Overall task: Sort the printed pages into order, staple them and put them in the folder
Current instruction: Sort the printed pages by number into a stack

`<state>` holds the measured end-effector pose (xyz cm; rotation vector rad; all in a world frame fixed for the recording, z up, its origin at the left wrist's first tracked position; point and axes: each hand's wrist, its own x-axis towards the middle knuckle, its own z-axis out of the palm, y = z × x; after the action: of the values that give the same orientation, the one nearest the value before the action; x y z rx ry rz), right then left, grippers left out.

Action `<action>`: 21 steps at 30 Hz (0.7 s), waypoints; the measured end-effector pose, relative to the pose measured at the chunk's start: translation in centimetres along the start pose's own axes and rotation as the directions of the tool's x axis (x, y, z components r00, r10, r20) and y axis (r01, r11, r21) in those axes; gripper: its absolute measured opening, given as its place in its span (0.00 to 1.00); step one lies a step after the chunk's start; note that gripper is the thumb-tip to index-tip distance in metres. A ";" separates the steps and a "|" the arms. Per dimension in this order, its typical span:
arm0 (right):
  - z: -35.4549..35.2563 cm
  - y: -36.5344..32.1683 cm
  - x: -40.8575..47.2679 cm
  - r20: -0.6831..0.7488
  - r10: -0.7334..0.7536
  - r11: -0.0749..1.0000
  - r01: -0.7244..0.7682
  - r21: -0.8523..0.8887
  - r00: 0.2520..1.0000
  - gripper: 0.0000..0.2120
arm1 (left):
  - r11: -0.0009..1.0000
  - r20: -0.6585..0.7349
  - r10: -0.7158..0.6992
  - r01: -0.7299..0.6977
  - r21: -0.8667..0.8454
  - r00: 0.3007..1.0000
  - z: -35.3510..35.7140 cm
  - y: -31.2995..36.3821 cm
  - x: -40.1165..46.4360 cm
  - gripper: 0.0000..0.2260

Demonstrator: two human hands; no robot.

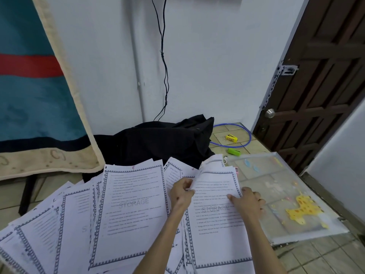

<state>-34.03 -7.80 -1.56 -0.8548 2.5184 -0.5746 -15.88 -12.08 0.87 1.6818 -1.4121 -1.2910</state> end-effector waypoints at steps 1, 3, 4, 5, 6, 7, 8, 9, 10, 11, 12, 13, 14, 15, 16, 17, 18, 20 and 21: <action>0.0 0.1 0.0 0.003 0.001 1.000 -0.001 0.003 1.000 0.30 | 0.999 -0.014 0.035 -0.035 -0.025 0.999 0.2 0.0 -0.3 0.12; 0.0 0.2 0.2 0.011 -0.002 1.000 0.001 0.019 1.000 0.30 | 0.993 -0.055 0.116 -0.118 -0.032 0.992 0.4 0.0 -0.8 0.11; 0.0 0.3 0.2 0.014 -0.003 1.000 0.003 0.027 1.000 0.30 | 0.987 -0.066 0.159 -0.161 -0.026 0.985 0.5 0.0 -1.1 0.10; 0.0 0.3 0.3 0.017 -0.003 0.999 0.003 0.032 1.000 0.30 | 0.978 -0.072 0.205 -0.207 -0.024 0.976 0.5 0.1 -1.4 0.09; 0.0 0.3 0.3 0.017 -0.003 0.999 0.002 0.035 1.000 0.30 | 0.970 -0.064 0.238 -0.241 -0.030 0.969 0.6 0.0 -1.6 0.09; 0.0 0.4 0.4 0.019 -0.002 0.999 0.001 0.037 1.000 0.29 | 0.961 -0.041 0.270 -0.272 -0.042 0.962 0.7 -0.2 -1.7 0.09; 0.0 0.3 0.4 0.019 -0.002 0.999 0.001 0.042 1.000 0.29 | 0.955 -0.006 0.293 -0.293 -0.041 0.956 0.9 -0.5 -1.8 0.09; 0.0 0.3 0.4 0.019 -0.002 0.999 0.001 0.045 1.000 0.29 | 0.948 0.033 0.318 -0.317 -0.034 0.947 1.1 -0.7 -2.0 0.08; 0.1 0.2 0.4 0.016 0.002 0.999 -0.003 0.048 1.000 0.29 | 0.941 0.081 0.338 -0.338 -0.009 0.938 1.2 -0.9 -2.3 0.08; 0.1 0.1 0.3 0.010 0.010 0.999 -0.010 0.046 1.000 0.28 | 0.930 0.127 0.363 -0.367 0.008 0.923 1.3 -1.1 -2.5 0.10; 0.2 0.1 0.3 0.004 0.020 0.999 -0.020 0.042 1.000 0.27 | 0.919 0.163 0.383 -0.393 0.032 0.909 1.5 -1.4 -2.7 0.12; 0.3 0.1 0.3 0.000 0.029 0.999 -0.029 0.036 1.000 0.27 | 0.909 0.189 0.401 -0.415 0.044 0.897 1.7 -1.6 -2.9 0.14; 0.4 0.1 0.3 -0.002 0.033 0.999 -0.032 0.033 0.999 0.26 | 0.903 0.203 0.409 -0.427 0.054 0.890 1.8 -1.7 -3.2 0.16; 0.4 0.1 0.3 -0.002 0.027 0.999 -0.027 0.033 1.000 0.27 | 0.904 0.188 0.406 -0.423 0.061 0.894 2.0 -1.8 -3.3 0.17; 0.5 0.2 0.2 -0.002 0.018 0.999 -0.018 0.038 1.000 0.28 | 0.918 0.146 0.372 -0.386 0.085 0.917 2.1 -1.8 -3.3 0.18; 0.5 0.3 0.2 -0.001 0.009 0.999 -0.009 0.042 1.000 0.28 | 0.938 0.085 0.308 -0.318 0.137 0.948 2.1 -1.8 -3.0 0.19; 0.4 0.4 0.2 -0.001 0.005 0.999 -0.005 0.046 1.000 0.29 | 0.953 0.024 0.227 -0.227 0.201 0.974 2.0 -1.8 -2.6 0.20; 0.4 0.4 0.2 0.002 0.005 0.999 -0.005 0.049 1.000 0.29 | 0.953 -0.030 0.116 -0.103 0.286 0.993 1.9 -1.7 -1.5 0.20; 0.3 0.4 0.2 0.006 0.006 0.999 -0.006 0.049 1.000 0.29 | 0.955 -0.028 0.101 -0.089 0.282 0.994 1.8 -1.6 -0.9 0.18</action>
<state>-34.17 -7.69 -2.08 -0.8292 2.4904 -0.6287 -16.89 -10.49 -0.92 1.7842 -1.6926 -1.0335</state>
